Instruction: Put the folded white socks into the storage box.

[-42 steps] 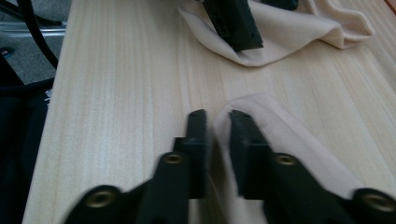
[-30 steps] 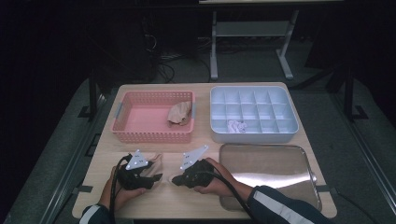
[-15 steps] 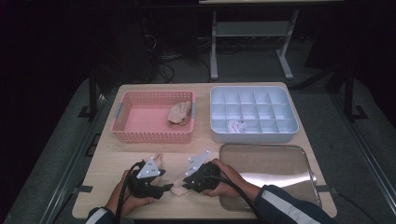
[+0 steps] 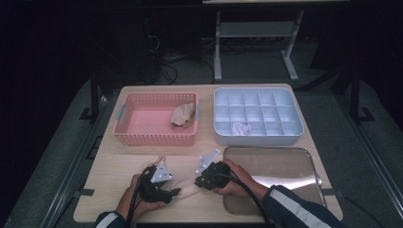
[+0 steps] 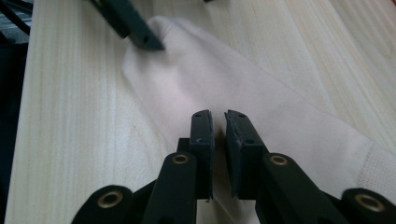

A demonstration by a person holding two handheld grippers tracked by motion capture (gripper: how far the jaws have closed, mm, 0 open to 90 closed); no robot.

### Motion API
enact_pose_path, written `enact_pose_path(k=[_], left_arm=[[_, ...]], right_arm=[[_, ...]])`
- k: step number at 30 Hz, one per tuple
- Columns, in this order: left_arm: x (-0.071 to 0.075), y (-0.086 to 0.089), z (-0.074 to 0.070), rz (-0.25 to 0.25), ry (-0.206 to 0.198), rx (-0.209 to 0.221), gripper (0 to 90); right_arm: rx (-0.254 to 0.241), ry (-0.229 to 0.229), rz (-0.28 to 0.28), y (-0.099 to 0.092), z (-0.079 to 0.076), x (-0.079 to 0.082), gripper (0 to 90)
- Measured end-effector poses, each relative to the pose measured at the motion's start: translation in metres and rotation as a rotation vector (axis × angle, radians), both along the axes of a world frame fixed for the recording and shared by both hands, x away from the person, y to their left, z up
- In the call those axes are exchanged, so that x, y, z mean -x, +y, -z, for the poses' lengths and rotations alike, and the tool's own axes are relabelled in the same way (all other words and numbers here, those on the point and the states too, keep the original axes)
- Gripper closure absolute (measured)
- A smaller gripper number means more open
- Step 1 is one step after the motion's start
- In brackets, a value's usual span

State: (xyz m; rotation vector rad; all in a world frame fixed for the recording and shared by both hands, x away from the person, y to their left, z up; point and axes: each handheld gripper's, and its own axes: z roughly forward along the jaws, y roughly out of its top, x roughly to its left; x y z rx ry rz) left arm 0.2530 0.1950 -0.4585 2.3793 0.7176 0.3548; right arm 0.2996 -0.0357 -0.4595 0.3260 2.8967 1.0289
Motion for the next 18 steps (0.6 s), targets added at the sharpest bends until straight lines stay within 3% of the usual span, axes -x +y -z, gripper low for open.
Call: enact_pose_path(k=[5,7,8,11,12,13,16,18], left_arm=[[0.000,0.010,-0.002,-0.040,-0.010,-0.024,37.8],[-0.001,0.015,-0.003,-0.054,-0.029,-0.047,37.7],[-0.002,0.017,-0.003,-0.062,-0.032,-0.050,37.3],[-0.005,0.021,-0.001,-0.061,-0.016,-0.022,36.1],[-0.006,0.021,-0.001,-0.063,-0.017,-0.020,35.7],[-0.007,0.020,-0.001,-0.061,-0.018,-0.018,35.4],[-0.011,0.020,0.000,-0.064,-0.018,-0.019,35.2],[-0.011,0.019,0.000,-0.061,-0.018,-0.014,35.3]], right_arm=[[-0.006,0.048,-0.036,-0.007,0.000,0.008,72.0],[0.003,0.027,-0.050,-0.010,-0.004,0.012,71.5],[0.002,-0.002,-0.045,-0.013,-0.008,0.011,72.2],[-0.061,-0.043,0.029,-0.028,-0.020,-0.001,77.3],[-0.066,-0.043,0.062,-0.031,-0.022,-0.005,78.9],[-0.068,-0.009,0.096,-0.033,-0.022,-0.005,79.2],[-0.009,-0.047,0.090,-0.033,-0.012,-0.008,79.5],[0.011,-0.038,0.096,-0.031,-0.005,-0.009,79.5]])
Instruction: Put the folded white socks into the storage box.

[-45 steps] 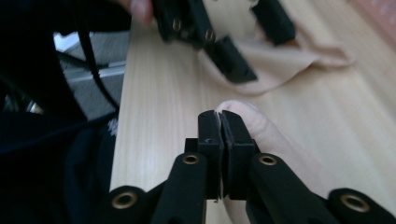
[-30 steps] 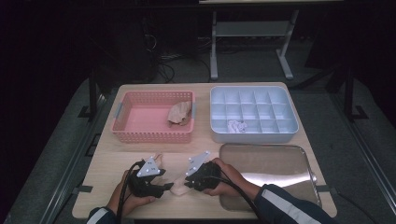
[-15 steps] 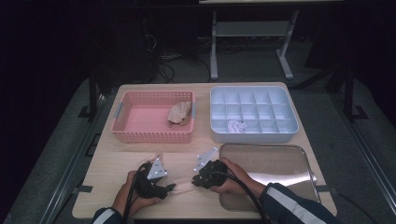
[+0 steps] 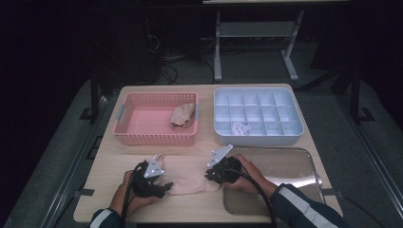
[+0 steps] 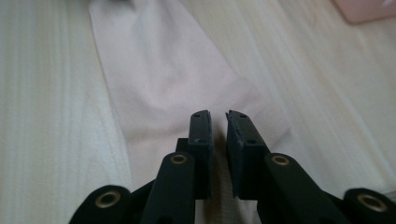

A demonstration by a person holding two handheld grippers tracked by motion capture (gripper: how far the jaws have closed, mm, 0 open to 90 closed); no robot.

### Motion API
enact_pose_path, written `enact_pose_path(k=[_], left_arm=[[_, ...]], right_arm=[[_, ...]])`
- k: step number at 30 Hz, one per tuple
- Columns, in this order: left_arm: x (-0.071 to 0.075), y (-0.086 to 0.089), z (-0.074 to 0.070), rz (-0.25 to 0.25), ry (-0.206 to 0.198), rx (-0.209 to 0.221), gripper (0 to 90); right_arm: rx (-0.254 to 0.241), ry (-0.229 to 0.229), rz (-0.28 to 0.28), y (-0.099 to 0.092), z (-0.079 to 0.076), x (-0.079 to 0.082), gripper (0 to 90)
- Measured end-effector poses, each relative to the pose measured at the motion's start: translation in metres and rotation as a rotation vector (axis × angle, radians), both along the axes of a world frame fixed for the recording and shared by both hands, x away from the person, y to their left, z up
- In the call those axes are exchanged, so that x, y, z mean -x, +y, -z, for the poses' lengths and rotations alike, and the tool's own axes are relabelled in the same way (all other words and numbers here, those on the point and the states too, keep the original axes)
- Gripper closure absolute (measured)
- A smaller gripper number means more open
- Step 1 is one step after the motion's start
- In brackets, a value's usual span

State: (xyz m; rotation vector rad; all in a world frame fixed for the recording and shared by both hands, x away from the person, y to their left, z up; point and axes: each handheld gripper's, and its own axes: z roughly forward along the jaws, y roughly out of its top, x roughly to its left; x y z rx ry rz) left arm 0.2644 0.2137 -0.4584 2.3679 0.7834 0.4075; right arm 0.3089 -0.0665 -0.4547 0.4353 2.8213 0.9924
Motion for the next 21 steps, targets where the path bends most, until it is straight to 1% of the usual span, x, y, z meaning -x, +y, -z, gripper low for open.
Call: enact_pose_path(k=[1,2,3,4,5,6,7,8,9,11,12,13,14,15,16,17,18,19,20,21], left_arm=[[-0.001,0.000,0.000,0.002,-0.002,0.000,35.4],[-0.001,0.000,0.000,0.001,0.000,0.002,35.4],[-0.002,0.000,0.000,-0.003,0.003,0.007,35.5],[-0.003,0.000,0.001,-0.001,0.006,0.013,35.4],[-0.003,0.000,0.000,0.002,0.005,0.011,35.4],[-0.004,0.000,0.000,0.010,0.004,0.014,35.2],[-0.004,0.001,-0.002,0.015,0.010,0.040,34.1],[-0.003,0.004,-0.005,0.014,0.008,0.067,32.9],[-0.003,0.007,-0.010,0.000,-0.009,0.079,32.3],[-0.003,0.016,-0.018,-0.047,-0.047,0.107,32.4],[-0.004,0.022,-0.021,-0.077,-0.055,0.122,32.4],[-0.006,0.027,-0.022,-0.105,-0.062,0.119,32.5],[-0.007,0.031,-0.022,-0.118,-0.068,0.101,32.5],[-0.008,0.035,-0.021,-0.126,-0.067,0.086,32.5],[-0.009,0.039,-0.019,-0.142,-0.059,0.078,32.4],[-0.011,0.044,-0.017,-0.162,-0.051,0.075,32.4],[-0.013,0.048,-0.014,-0.179,-0.036,0.084,32.3],[-0.015,0.052,-0.011,-0.187,-0.017,0.094,32.6],[-0.017,0.054,-0.008,-0.189,0.003,0.103,33.1],[-0.019,0.056,-0.006,-0.186,0.011,0.102,34.0]], right_arm=[[0.022,-0.003,-0.003,0.001,0.003,-0.001,79.8],[0.016,-0.006,0.000,0.000,0.004,-0.001,79.8],[0.021,-0.010,0.004,0.000,0.004,-0.001,79.7],[0.031,-0.025,0.007,0.000,0.003,-0.002,79.7],[0.027,-0.028,0.019,-0.002,0.003,-0.004,79.5],[0.015,-0.013,0.027,-0.003,0.004,-0.006,79.5],[0.007,0.003,0.032,-0.004,0.004,-0.007,79.4],[0.003,0.006,0.034,-0.004,0.005,-0.008,79.3],[0.005,0.004,0.035,-0.004,0.005,-0.008,78.6],[0.007,-0.008,0.033,-0.002,0.005,-0.006,77.7],[0.003,-0.008,0.035,-0.001,0.005,-0.006,77.4],[0.001,-0.008,0.036,-0.001,0.005,-0.006,76.8],[0.004,-0.014,0.030,-0.001,0.005,-0.006,75.9],[0.002,-0.005,0.034,0.000,0.005,-0.005,75.0],[0.009,-0.015,0.024,0.000,0.005,-0.005,74.3],[0.006,-0.010,0.024,0.000,0.005,-0.004,73.8],[0.000,-0.003,0.016,0.000,0.005,-0.004,73.6],[-0.005,-0.012,-0.005,0.000,0.006,-0.004,73.2],[-0.010,-0.003,-0.009,0.002,0.006,-0.003,72.7],[-0.010,-0.005,-0.023,0.003,0.006,-0.002,72.4]])
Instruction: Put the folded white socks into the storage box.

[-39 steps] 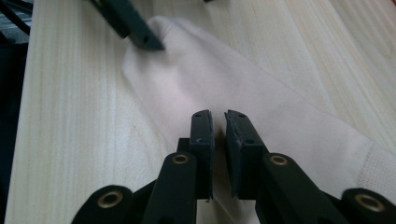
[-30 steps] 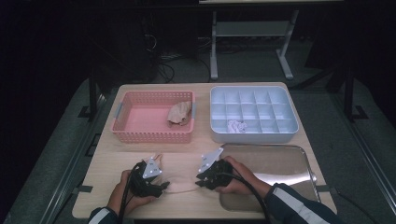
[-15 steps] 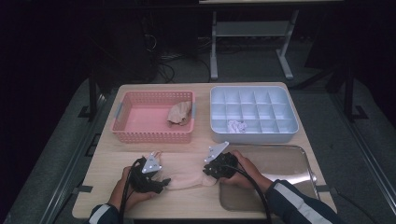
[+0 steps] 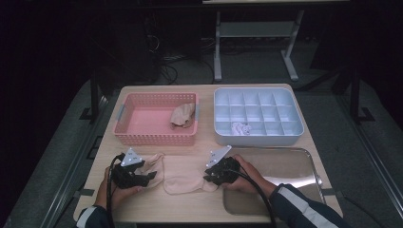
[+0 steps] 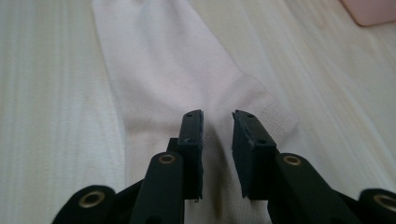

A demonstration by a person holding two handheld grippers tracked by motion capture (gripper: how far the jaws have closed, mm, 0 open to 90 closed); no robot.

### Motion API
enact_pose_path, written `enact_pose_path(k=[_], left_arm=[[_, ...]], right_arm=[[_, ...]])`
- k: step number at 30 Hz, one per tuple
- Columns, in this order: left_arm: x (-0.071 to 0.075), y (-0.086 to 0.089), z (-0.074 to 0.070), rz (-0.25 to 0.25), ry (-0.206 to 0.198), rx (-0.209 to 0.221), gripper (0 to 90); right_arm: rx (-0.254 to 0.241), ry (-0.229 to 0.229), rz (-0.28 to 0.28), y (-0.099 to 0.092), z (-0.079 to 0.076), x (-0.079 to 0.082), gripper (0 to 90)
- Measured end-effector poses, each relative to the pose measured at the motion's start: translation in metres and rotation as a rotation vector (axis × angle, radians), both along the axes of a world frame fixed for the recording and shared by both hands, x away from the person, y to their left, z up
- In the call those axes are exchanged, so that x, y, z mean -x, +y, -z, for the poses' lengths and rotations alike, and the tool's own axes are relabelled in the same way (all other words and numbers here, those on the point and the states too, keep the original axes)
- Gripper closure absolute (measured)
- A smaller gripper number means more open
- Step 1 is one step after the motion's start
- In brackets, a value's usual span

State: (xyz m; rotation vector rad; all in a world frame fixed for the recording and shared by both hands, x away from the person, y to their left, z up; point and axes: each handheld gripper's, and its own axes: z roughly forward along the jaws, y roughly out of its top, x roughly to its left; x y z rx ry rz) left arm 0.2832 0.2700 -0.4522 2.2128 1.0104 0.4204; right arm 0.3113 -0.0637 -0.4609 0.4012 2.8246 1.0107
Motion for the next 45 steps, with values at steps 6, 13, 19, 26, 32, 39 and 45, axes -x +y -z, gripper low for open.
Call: enact_pose_path(k=[6,13,19,26,32,39,45], left_arm=[[-0.008,-0.004,0.009,0.001,0.023,-0.021,36.4],[-0.022,-0.018,0.012,0.047,0.005,0.003,37.0],[-0.041,-0.042,0.012,0.163,0.031,0.059,47.6],[-0.053,-0.081,0.010,0.296,0.038,0.057,39.7],[-0.030,-0.054,-0.016,0.178,-0.039,0.083,33.4],[-0.014,-0.044,-0.002,0.168,0.032,0.104,37.1],[-0.022,-0.059,0.009,0.150,0.036,0.028,36.0]], right_arm=[[0.001,0.007,-0.064,0.007,0.000,0.011,71.8],[-0.004,0.006,-0.114,0.013,0.000,0.019,71.8],[-0.007,0.013,-0.126,0.015,0.000,0.021,71.6],[-0.014,-0.006,-0.133,0.011,-0.006,0.018,60.1],[-0.136,-0.100,0.034,-0.002,-0.037,-0.004,61.7],[-0.063,-0.163,-0.010,0.034,-0.037,-0.021,55.6],[-0.037,-0.155,-0.027,0.060,-0.030,-0.030,60.8]])
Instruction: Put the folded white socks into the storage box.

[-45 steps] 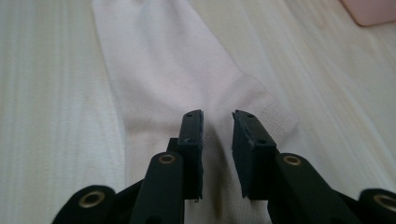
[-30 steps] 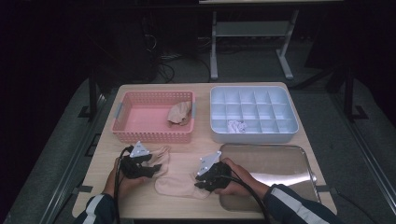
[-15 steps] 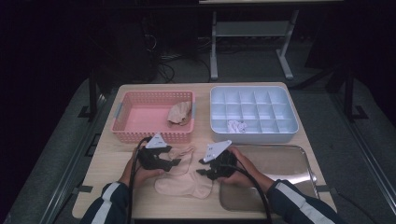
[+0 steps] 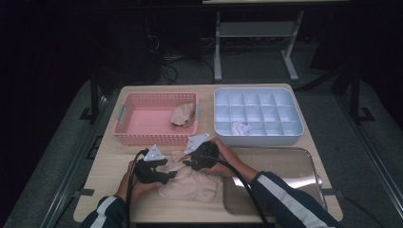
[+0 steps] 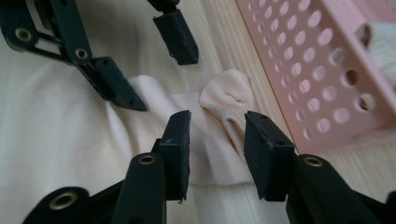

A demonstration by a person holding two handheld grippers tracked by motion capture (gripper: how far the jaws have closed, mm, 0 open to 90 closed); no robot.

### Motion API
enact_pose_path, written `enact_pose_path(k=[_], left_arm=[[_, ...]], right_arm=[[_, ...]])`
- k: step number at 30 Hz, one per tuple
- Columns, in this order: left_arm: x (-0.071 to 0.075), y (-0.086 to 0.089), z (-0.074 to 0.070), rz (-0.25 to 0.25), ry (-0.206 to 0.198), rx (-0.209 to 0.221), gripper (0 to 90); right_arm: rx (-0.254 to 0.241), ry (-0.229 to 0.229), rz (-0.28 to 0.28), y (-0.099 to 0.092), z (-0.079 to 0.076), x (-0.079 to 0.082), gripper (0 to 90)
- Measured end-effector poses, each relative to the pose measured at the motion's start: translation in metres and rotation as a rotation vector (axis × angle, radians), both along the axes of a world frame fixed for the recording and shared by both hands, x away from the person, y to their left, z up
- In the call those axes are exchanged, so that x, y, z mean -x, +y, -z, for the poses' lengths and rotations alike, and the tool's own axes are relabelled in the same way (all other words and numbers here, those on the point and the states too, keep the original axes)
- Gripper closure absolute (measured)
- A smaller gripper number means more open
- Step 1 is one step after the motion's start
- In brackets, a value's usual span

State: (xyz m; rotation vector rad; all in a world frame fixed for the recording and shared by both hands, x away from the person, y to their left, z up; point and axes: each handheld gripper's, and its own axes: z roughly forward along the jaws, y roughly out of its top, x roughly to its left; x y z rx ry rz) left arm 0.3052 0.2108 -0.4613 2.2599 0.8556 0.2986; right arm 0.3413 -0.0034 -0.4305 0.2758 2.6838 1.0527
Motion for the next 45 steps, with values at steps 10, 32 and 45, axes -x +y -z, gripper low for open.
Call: enact_pose_path(k=[10,32,45], left_arm=[[-0.011,0.009,0.002,0.028,-0.012,-0.049,32.9],[-0.012,0.029,-0.007,-0.002,0.017,0.057,28.0],[-0.013,0.022,0.003,0.010,0.003,-0.025,29.4]], right_arm=[[0.066,0.012,0.070,0.010,0.019,-0.020,75.1],[0.032,0.015,0.057,0.031,0.004,-0.017,58.6],[0.064,0.033,0.067,0.040,0.015,-0.027,85.2]])
